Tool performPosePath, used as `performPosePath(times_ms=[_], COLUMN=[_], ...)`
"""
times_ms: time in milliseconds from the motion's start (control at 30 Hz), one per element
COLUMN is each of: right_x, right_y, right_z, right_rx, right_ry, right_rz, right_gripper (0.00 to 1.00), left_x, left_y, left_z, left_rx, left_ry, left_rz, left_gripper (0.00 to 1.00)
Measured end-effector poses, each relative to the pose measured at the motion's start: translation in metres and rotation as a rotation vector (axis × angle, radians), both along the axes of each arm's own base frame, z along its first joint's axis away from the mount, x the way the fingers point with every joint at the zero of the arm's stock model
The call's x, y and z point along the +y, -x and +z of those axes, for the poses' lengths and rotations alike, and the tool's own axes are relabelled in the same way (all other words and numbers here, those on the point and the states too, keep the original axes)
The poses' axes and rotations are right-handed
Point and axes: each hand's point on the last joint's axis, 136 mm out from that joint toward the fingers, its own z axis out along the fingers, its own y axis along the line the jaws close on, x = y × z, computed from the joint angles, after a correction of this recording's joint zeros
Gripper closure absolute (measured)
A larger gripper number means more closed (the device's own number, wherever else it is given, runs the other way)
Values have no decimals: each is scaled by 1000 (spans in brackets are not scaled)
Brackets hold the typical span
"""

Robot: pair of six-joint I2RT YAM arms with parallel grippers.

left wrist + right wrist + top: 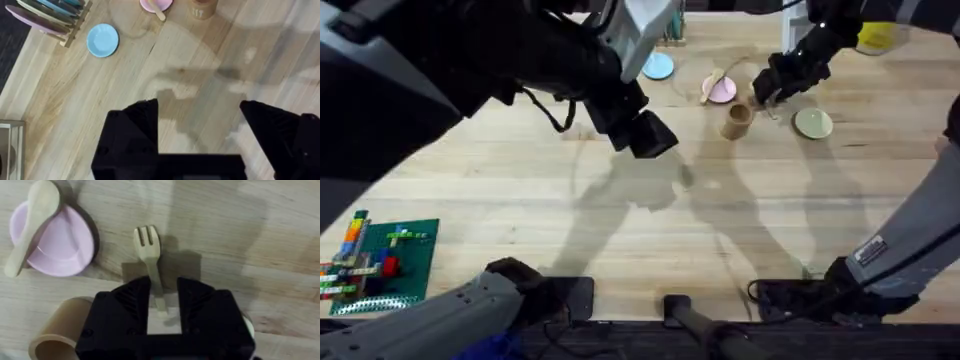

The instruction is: Pick up a utensil and set it on the pink plate, then put the other utensil in the container.

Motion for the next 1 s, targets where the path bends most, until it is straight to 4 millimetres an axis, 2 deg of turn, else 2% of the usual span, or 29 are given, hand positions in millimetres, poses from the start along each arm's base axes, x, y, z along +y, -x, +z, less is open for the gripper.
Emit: performPosePath(times_ms=[133,233,300,867,1000], right_x=[0,1,1,2,2], right_y=[0,0,-1,2,3], right_z=[0,0,1,2,7], right_rx=[0,0,-4,18,31], right_ry=[0,-3,-3,-3,-6], right_rz=[0,2,1,36,44], right_gripper=[760,900,953,971,970], left_x=[0,0,0,0,0], left_y=[0,0,0,0,0], left_z=[0,0,0,0,0], left_rx=[1,0,1,0,1], left_ry=[0,0,0,0,0], left_rz=[0,0,0,0,0], left_gripper=[5,6,5,5,5])
